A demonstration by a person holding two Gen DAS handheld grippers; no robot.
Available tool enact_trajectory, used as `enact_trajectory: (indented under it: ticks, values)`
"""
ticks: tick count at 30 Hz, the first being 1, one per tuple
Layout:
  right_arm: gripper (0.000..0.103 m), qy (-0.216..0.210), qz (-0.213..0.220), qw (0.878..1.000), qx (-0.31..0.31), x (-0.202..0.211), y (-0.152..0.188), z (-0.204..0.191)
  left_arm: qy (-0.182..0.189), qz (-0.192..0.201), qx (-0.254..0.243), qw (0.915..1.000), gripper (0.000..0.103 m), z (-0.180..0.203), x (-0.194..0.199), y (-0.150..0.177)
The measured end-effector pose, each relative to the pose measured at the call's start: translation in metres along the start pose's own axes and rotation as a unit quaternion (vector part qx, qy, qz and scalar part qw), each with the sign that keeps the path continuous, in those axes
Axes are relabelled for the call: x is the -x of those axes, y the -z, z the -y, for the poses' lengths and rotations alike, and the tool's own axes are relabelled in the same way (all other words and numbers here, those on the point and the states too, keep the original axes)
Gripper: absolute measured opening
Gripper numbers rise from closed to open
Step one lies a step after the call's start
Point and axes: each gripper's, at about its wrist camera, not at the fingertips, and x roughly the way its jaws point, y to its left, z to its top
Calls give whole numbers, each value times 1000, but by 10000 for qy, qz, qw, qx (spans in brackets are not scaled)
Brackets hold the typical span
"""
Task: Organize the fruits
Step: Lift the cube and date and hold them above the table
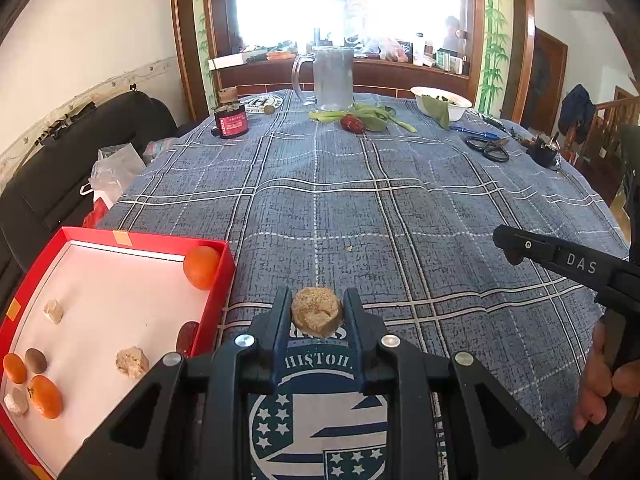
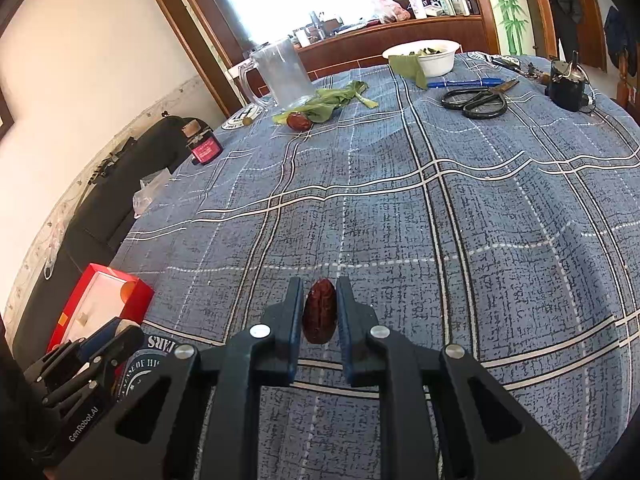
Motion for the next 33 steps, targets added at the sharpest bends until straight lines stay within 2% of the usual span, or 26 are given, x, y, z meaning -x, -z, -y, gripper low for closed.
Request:
enact_trajectory:
  ticks: [33]
  values:
    - [18, 76, -75, 9999, 99, -5, 2, -1, 41, 28, 41, 10000, 25, -8, 4, 0]
